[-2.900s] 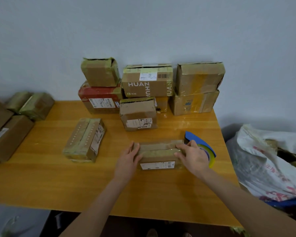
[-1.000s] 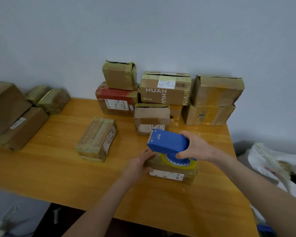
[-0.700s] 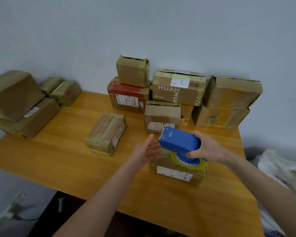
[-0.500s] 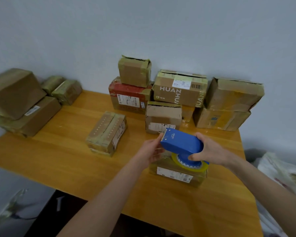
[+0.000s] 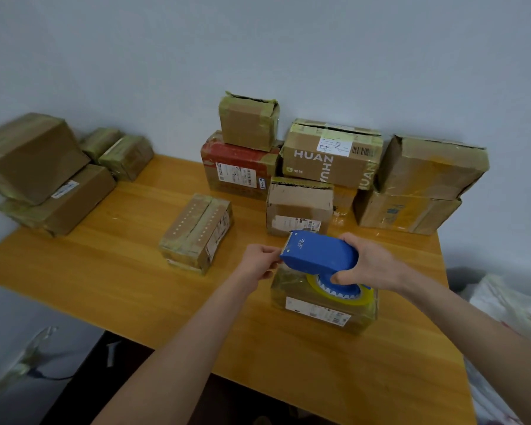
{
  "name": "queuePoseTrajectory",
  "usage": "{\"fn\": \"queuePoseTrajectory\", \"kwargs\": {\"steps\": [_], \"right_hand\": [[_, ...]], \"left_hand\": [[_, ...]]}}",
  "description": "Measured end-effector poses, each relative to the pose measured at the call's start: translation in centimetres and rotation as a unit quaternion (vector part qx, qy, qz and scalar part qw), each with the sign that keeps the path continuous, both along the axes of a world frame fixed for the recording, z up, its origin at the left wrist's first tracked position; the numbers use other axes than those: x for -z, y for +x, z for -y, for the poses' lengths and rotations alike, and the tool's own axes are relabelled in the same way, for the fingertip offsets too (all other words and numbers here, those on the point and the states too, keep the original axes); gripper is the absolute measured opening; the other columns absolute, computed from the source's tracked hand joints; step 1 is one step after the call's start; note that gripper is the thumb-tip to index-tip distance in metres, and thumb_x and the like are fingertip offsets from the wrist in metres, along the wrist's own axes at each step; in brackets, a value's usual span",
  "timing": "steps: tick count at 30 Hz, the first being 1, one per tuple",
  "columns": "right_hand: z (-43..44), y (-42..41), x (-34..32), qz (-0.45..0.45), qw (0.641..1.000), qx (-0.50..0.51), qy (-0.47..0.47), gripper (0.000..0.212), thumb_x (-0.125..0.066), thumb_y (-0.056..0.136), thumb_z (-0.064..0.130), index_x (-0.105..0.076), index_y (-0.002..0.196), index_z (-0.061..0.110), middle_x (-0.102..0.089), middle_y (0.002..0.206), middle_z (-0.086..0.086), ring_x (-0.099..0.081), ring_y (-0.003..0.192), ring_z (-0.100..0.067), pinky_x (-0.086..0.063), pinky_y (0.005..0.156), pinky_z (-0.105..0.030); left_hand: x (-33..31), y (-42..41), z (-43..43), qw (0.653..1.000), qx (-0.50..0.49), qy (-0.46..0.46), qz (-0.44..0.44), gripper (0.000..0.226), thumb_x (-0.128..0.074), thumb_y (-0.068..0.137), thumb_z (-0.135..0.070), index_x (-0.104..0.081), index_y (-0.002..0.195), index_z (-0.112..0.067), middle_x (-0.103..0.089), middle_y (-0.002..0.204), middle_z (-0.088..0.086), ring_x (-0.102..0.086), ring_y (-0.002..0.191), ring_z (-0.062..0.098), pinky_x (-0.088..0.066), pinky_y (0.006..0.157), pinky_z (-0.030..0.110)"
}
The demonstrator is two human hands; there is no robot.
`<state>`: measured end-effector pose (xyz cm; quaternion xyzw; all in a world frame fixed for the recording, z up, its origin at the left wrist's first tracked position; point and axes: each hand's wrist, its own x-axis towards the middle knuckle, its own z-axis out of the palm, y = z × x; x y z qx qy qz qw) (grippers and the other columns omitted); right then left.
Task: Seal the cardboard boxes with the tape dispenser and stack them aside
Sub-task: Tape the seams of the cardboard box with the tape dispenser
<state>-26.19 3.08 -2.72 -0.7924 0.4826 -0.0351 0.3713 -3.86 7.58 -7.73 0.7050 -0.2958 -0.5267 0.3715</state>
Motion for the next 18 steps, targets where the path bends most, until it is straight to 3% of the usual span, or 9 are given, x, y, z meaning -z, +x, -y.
{"fn": "queuePoseTrajectory", "kwargs": {"steps": [6,10,12,15,18], "right_hand": [[0.3,0.9,-1.2,-0.039,0.997,-0.044,-0.049,0.074,-0.059,0.045,0.069,-0.04,0.113,0.046,-0.057,0.099,0.015,-0.06,0.088,-0.008,-0.058,0.073,-0.032],[0.2,1.0,-1.7,-0.058,0.994,-0.057,-0.068,0.075,-0.056,0.045,0.071,-0.038,0.113,0.046,-0.057,0.098,0.015,-0.059,0.088,-0.009,-0.058,0.074,-0.034],[0.2,0.5,-1.8,-0.061,0.994,-0.054,-0.072,0.074,-0.056,0.045,0.07,-0.038,0.112,0.047,-0.057,0.097,0.015,-0.059,0.087,-0.008,-0.057,0.073,-0.033],[0.4,-0.2,-1.8,-0.078,0.993,-0.049,-0.078,0.069,-0.061,0.05,0.067,-0.038,0.112,0.046,-0.057,0.097,0.015,-0.059,0.087,-0.008,-0.057,0.071,-0.031],[0.4,-0.5,-1.1,-0.069,0.995,-0.036,-0.064,0.061,-0.073,0.062,0.054,-0.04,0.113,0.044,-0.057,0.098,0.013,-0.059,0.089,-0.01,-0.058,0.075,-0.036]], "left_hand": [[-0.1,0.8,0.2,0.999,0.001,-0.016,0.047,0.008,-0.059,0.094,-0.021,-0.065,0.092,-0.016,-0.061,0.081,0.001,-0.048,0.067,0.009,-0.041,0.052,0.019],[0.3,0.5,0.1,0.999,-0.016,-0.008,0.028,0.015,-0.059,0.094,-0.022,-0.067,0.101,-0.011,-0.059,0.081,0.001,-0.047,0.066,0.009,-0.04,0.05,0.019],[0.6,0.8,-0.1,0.999,-0.042,-0.005,0.014,0.014,-0.062,0.092,-0.024,-0.068,0.096,-0.011,-0.058,0.079,0.001,-0.046,0.066,0.01,-0.039,0.05,0.02],[1.3,1.7,-0.4,0.998,-0.056,-0.01,0.015,0.012,-0.064,0.09,-0.024,-0.07,0.086,-0.014,-0.058,0.077,0.0,-0.044,0.065,0.011,-0.039,0.051,0.021],[2.2,1.6,-0.4,0.997,-0.05,-0.014,0.048,0.014,-0.064,0.091,-0.025,-0.072,0.089,-0.014,-0.061,0.078,-0.001,-0.047,0.066,0.01,-0.041,0.051,0.021]]}}
